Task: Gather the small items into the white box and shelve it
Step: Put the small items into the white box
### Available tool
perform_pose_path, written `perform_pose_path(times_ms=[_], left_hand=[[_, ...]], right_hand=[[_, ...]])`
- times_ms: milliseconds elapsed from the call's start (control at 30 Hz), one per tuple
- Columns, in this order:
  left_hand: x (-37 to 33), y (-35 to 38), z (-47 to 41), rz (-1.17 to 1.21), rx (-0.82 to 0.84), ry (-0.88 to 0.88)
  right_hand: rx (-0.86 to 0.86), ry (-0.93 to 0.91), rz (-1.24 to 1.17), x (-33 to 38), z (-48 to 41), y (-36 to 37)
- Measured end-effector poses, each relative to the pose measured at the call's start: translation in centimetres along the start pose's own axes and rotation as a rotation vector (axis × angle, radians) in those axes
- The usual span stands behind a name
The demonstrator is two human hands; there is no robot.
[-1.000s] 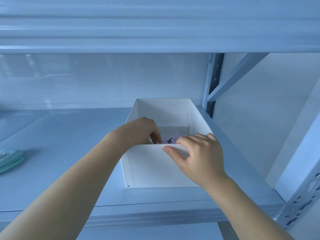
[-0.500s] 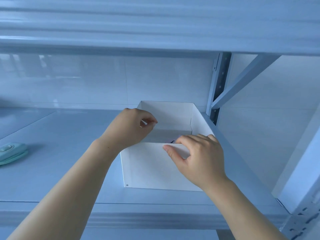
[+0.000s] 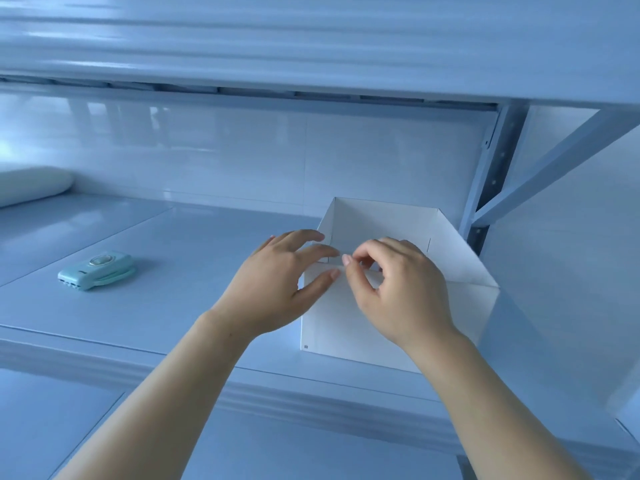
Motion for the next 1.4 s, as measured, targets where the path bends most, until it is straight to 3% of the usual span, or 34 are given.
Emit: perform_pose_path(times_ms=[333, 667, 967, 1100, 1400], left_hand=[[9.8, -6.2, 5.1, -0.069, 0.023, -0.056], [23.6, -10.1, 10.1, -0.13, 0.083, -0.153], [33.4, -8.4, 12.5, -0.252, 0.249, -0.255], [36.2, -7.7, 12.8, -0.237, 0.3, -0.377], [38.1, -6.7, 11.3, -0.165, 0.25, -0.466]], right_hand=[[-0.005, -0.09, -0.037, 10.6, -2.4, 7.0], [0.241, -0.051, -0.071, 19.1, -2.3, 20.1], [0.462, -0.033, -0.002, 21.7, -2.1, 28.5], [0.418, -0.002, 0.02, 20.8, -2.0, 28.6], [0.37, 0.037, 0.047, 19.6, -2.1, 27.2]])
Point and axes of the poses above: each hand's wrist, its own z-axis away from the middle knuckle, its own y-axis out of the palm, x = y × z, the point moved 5 cm from there along -z, towards the middle knuckle, and after that the axes turned 5 degrees about z, right-handed, at the moved point
